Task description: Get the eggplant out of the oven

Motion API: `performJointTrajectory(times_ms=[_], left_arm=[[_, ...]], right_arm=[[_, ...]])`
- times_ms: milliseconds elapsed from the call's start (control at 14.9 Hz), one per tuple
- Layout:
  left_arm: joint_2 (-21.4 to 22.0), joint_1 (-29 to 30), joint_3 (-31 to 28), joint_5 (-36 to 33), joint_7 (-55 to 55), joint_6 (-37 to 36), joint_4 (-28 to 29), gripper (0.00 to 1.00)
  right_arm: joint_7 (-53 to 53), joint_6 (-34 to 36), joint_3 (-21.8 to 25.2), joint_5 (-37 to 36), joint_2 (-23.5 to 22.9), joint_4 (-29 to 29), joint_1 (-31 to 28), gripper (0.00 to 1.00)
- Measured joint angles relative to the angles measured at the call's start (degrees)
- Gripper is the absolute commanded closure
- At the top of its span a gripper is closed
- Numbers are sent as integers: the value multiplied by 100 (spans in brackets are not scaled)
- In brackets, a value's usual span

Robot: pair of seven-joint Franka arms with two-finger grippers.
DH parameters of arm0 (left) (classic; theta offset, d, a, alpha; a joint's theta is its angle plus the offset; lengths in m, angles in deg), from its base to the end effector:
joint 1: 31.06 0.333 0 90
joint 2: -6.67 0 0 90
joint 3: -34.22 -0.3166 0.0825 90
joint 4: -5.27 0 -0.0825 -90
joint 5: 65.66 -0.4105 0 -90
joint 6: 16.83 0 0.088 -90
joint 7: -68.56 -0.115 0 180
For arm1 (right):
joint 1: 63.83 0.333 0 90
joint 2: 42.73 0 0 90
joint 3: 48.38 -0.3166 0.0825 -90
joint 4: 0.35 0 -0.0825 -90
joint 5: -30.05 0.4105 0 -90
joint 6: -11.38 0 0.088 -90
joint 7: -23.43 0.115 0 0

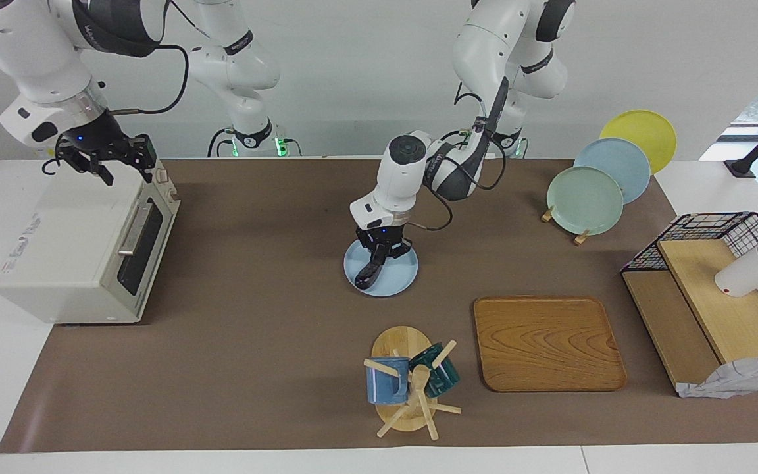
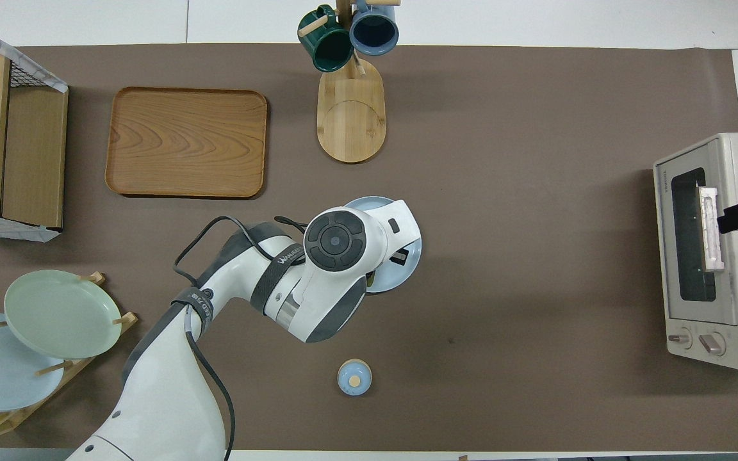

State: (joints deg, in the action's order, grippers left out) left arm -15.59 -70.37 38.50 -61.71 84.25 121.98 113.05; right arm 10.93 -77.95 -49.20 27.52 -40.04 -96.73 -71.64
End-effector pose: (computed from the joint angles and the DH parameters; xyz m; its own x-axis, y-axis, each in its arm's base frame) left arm 0.4853 -0.4593 0.2943 0.9048 -0.4077 0.1230 -0.4213 -0.8991 0.1187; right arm 0.5567 -0.0733 0.5878 0.9919 0.0957 -0.0839 0.0982 -0.9948 0.0272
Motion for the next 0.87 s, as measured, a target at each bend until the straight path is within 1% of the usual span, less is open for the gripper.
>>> performJointTrajectory(times_ms=[268, 469, 670, 871], left_arm=[[40, 92, -23, 17, 0, -71, -11, 100], [313, 418, -31, 244, -51, -475, -83, 100], [727, 1035, -51, 516, -271, -1067, -252, 100], [816, 1927, -78, 701, -715, -1578, -633, 100]], right_arm=[[175, -1, -12, 0, -25, 10, 81, 0], [236, -1, 7, -26, -95, 100, 208, 0], [318, -1, 50, -61, -143, 139, 377, 0], [319, -1, 127, -62, -142, 139, 388, 0]])
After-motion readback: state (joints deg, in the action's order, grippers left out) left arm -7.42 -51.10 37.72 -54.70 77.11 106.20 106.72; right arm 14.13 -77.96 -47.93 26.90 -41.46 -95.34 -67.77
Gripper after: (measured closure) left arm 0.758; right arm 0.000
